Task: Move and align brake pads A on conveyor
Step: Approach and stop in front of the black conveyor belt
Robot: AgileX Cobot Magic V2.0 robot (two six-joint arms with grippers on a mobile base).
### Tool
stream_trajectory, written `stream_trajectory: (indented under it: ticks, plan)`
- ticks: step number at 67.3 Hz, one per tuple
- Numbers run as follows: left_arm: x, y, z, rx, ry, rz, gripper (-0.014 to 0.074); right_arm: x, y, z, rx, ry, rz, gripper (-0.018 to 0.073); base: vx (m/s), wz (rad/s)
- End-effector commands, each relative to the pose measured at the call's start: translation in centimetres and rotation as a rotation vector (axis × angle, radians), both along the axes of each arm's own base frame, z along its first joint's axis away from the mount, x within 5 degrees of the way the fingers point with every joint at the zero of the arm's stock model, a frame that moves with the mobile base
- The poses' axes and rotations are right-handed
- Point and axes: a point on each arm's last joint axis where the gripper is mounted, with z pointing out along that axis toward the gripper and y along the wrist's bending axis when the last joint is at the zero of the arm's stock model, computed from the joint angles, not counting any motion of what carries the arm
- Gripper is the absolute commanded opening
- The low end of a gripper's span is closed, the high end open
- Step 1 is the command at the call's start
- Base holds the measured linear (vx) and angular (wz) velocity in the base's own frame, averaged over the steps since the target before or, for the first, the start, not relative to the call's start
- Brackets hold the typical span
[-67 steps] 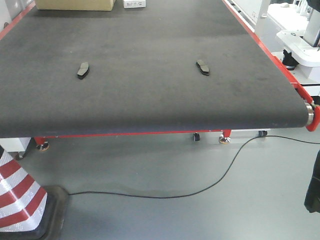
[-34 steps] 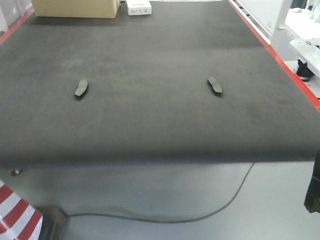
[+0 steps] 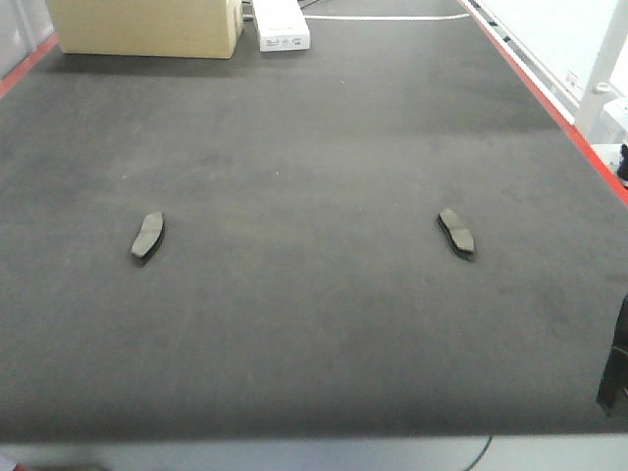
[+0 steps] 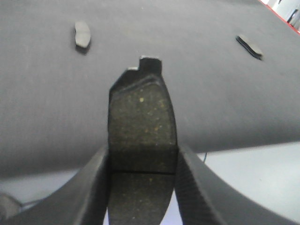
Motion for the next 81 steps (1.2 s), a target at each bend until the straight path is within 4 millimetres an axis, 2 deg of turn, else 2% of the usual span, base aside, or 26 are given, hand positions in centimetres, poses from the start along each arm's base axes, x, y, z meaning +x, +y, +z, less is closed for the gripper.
stream_trajectory:
  ticks: [1,46,81]
  plan:
    - [0.25,-0.24,1.5,-0.038,-0.097,-0.019,-0.0006,0.13,0.14,1.9,0.02,-0.125,0.016,-0.0007,0.32,0.0]
    - [0.25,-0.23,1.49,-0.037,-0.097,-0.018,-0.0006,0.13,0.14,1.9,0.02,-0.125,0.016,-0.0007,0.26,-0.02]
    - [0.25,-0.23,1.49,-0.037,-0.097,-0.018,-0.0006,0.13,0.14,1.9,0.02,-0.125,0.016,-0.0007,0.07,0.02]
